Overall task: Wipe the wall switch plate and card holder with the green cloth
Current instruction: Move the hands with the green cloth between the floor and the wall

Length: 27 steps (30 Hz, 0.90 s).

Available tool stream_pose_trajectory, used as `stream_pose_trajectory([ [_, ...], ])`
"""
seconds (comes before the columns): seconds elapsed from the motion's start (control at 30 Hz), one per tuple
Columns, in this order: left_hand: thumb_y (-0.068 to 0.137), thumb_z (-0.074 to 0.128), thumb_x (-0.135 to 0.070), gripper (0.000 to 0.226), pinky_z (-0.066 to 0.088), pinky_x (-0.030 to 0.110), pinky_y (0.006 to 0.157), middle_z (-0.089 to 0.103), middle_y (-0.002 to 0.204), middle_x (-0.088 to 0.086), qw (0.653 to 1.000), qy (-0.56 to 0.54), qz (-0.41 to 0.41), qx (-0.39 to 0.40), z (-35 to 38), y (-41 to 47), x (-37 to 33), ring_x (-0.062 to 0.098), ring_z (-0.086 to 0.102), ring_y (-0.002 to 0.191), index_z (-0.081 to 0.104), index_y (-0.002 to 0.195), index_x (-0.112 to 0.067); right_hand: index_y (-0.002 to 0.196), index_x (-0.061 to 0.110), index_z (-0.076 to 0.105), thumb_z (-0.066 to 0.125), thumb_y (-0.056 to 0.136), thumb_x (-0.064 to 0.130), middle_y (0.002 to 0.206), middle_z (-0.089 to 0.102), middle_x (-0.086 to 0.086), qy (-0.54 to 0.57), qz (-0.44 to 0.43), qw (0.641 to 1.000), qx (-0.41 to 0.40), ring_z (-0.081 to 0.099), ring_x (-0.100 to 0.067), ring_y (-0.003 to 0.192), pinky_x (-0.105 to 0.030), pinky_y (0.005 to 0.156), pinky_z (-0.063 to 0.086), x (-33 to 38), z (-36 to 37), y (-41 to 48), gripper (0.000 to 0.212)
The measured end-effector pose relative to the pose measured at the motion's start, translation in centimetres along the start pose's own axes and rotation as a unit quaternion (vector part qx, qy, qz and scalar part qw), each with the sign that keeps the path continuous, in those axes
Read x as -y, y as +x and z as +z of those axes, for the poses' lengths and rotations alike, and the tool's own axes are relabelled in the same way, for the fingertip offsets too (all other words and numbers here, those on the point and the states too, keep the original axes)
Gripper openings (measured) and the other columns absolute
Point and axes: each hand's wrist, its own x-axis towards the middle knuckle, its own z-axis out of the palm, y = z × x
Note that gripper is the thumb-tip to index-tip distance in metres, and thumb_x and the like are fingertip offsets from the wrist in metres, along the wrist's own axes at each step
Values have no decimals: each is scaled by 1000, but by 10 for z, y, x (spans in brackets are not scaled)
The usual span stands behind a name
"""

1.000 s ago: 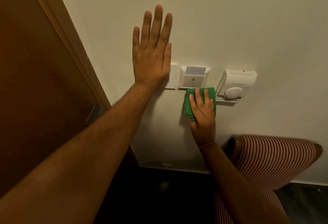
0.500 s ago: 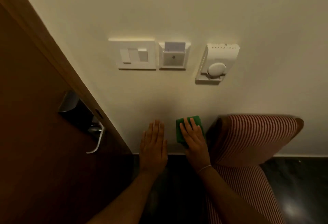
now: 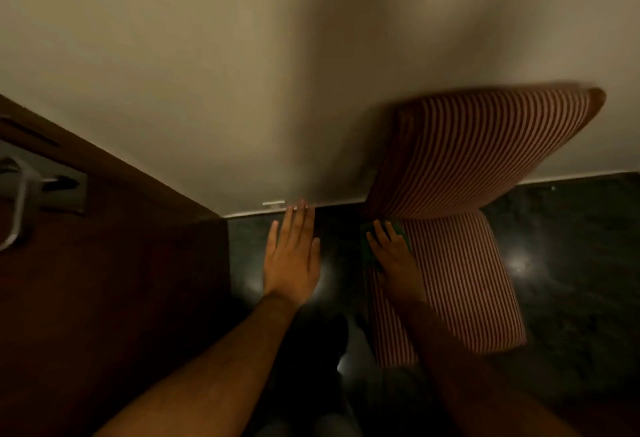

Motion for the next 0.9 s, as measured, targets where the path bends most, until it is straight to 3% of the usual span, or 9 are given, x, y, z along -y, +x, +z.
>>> stream_pose_trajectory([
  [0.13, 118, 22, -39, 67, -8, 40, 140, -11, 186, -4, 999, 17, 13, 27, 44, -3, -11, 18, -8, 174, 3, 179, -21, 142, 3, 59, 74, 83, -5, 157, 44, -24, 4, 37, 999, 2, 37, -52, 146, -64, 116, 39, -35, 33, 1, 61],
  [0.33, 113, -4, -48, 66, -18, 39, 138, -34, 180, -10, 995, 20, 2, 93, 92, -5, -18, 11, -32, 168, -21, 174, -28, 157, 18, 40, 55, 96, -1, 171, 16, -12, -11, 120, 991, 55, 7, -37, 160, -50, 131, 13, -80, 78, 7, 65],
  [0.5, 114, -3, -49, 67, -30, 33, 132, -33, 180, -10, 993, 32, -10, 109, 109, -9, -7, 8, -34, 166, -18, 176, -28, 159, 27, 36, 56, 96, -2, 174, 9, -6, 23, 204, 975, 80, 4, -33, 161, -53, 128, 23, -99, 102, 21, 72],
  [0.67, 117, 6, -46, 67, -25, 34, 135, -21, 185, -9, 992, 49, -19, 118, 115, -20, 7, 9, -25, 170, -6, 179, -25, 160, 31, 32, 54, 96, -1, 174, 7, -5, 34, 242, 967, 64, 5, -33, 161, -55, 127, 23, -108, 116, 37, 75],
  [0.8, 115, 1, -48, 69, -24, 34, 135, -17, 186, -7, 988, 50, -25, 141, 113, -29, 14, 11, -21, 172, -5, 179, -25, 165, 29, 17, 52, 99, 2, 174, -6, -6, 12, 241, 965, 99, -9, -33, 160, -55, 131, 7, -113, 124, 48, 79],
  [0.9, 112, -4, -49, 70, -24, 35, 134, -21, 185, -8, 987, 55, -28, 149, 109, -33, 22, 10, -25, 170, -11, 178, -27, 166, 26, 0, 47, 105, 19, 172, -17, -10, -22, 241, 962, 128, -17, -33, 159, -57, 130, -3, -107, 129, 47, 77],
])
